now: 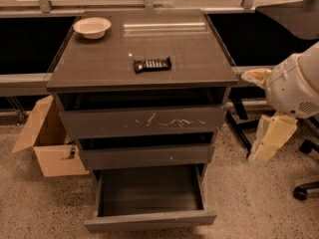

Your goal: Close bottom drawer

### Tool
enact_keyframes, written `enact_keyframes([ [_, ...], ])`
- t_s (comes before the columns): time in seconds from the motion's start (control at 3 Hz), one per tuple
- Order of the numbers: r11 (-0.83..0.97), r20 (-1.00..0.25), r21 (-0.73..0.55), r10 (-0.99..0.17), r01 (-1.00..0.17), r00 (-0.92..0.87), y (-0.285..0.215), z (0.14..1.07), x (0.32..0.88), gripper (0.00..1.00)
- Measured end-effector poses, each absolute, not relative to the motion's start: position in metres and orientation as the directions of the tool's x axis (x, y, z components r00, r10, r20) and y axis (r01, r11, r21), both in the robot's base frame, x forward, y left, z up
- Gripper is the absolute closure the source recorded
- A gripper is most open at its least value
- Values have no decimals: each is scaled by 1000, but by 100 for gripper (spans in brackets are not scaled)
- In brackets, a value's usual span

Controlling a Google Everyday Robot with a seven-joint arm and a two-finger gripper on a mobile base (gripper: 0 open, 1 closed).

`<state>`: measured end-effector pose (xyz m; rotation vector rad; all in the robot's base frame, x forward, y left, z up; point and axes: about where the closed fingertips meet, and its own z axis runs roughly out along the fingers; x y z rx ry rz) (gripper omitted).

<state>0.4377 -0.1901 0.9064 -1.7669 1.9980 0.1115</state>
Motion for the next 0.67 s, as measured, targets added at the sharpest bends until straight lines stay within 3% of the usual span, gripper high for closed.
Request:
enact_keyframes([
  [0.67,23,-651,-150,-754,-988,82,-145,823,437,0],
])
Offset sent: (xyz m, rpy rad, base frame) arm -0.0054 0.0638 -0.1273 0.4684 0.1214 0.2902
